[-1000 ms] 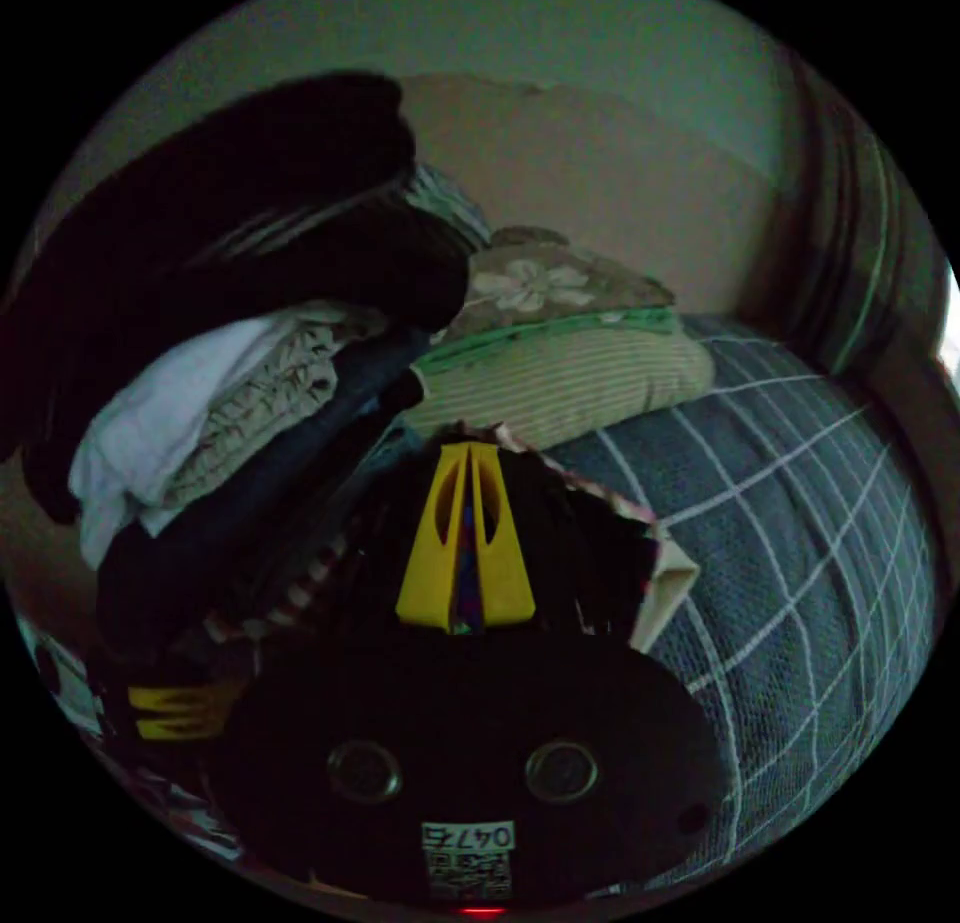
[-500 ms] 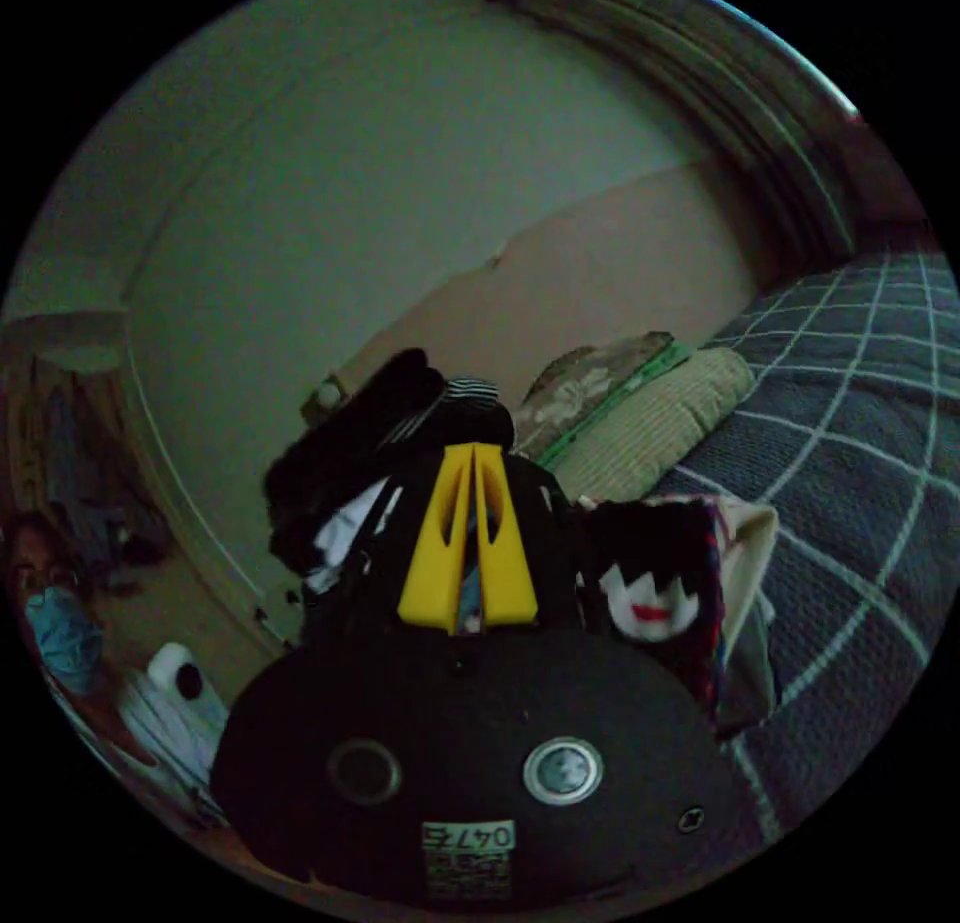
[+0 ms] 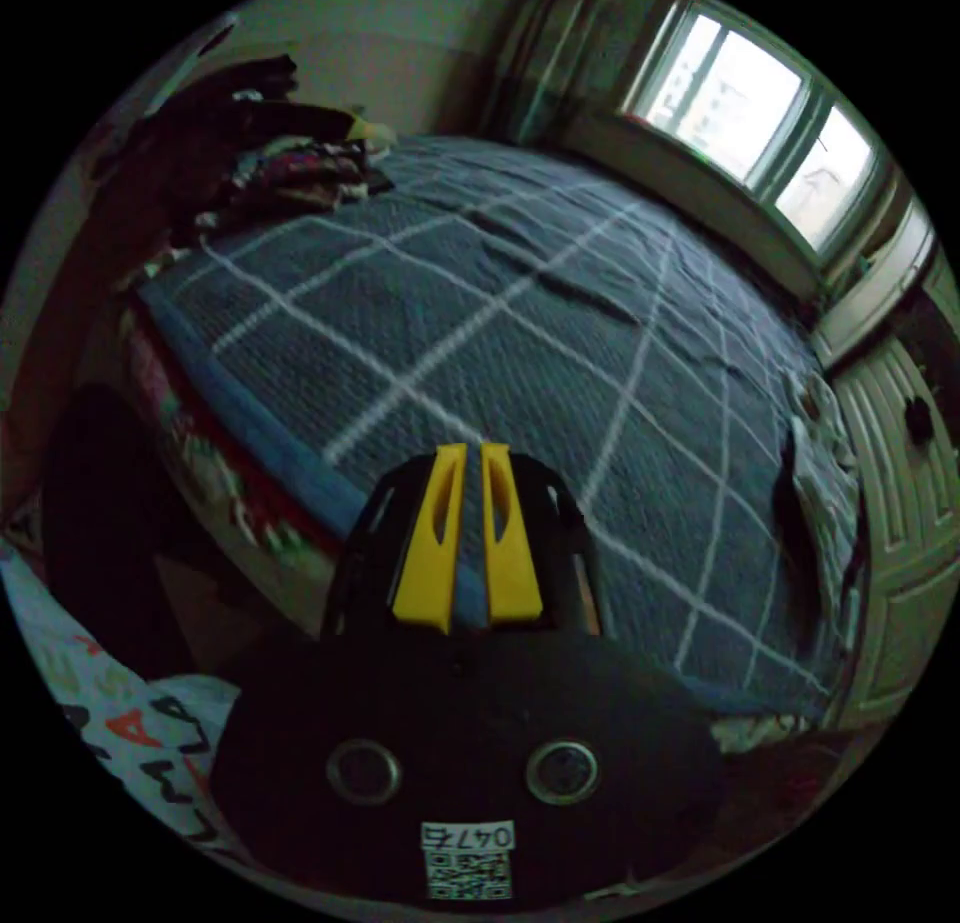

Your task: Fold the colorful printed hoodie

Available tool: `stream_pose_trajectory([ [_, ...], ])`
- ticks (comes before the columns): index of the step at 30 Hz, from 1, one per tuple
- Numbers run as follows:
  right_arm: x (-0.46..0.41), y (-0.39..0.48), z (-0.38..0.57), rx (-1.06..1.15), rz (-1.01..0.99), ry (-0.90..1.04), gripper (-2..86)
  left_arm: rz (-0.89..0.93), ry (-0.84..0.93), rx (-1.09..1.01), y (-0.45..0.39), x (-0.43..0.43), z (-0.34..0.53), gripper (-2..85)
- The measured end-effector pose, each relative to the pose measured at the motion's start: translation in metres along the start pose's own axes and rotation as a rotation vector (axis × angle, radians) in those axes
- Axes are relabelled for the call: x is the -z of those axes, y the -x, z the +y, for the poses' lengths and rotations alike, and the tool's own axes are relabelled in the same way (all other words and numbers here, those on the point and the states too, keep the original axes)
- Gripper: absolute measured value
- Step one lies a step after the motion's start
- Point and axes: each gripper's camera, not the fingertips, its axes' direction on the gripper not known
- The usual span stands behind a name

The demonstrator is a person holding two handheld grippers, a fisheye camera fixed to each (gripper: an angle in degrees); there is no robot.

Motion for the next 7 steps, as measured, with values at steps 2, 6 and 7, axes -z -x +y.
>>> stream_pose_trajectory([
  [2, 0.02, -0.026, 0.048, -0.027, 0.025, 0.045, 1.4, 0.086, 0.115, -0.015, -0.051, -0.02, -0.018, 4.5],
  [6, 0.069, -0.095, 0.149, -0.228, -0.039, -0.022, 1.8, 0.156, 0.194, -0.006, -0.125, -0.041, -0.017, 4.0],
  [7, 0.077, -0.113, 0.174, -0.28, -0.029, -0.017, 1.4, 0.179, 0.211, 0.011, -0.146, -0.046, -0.017, 3.2],
])
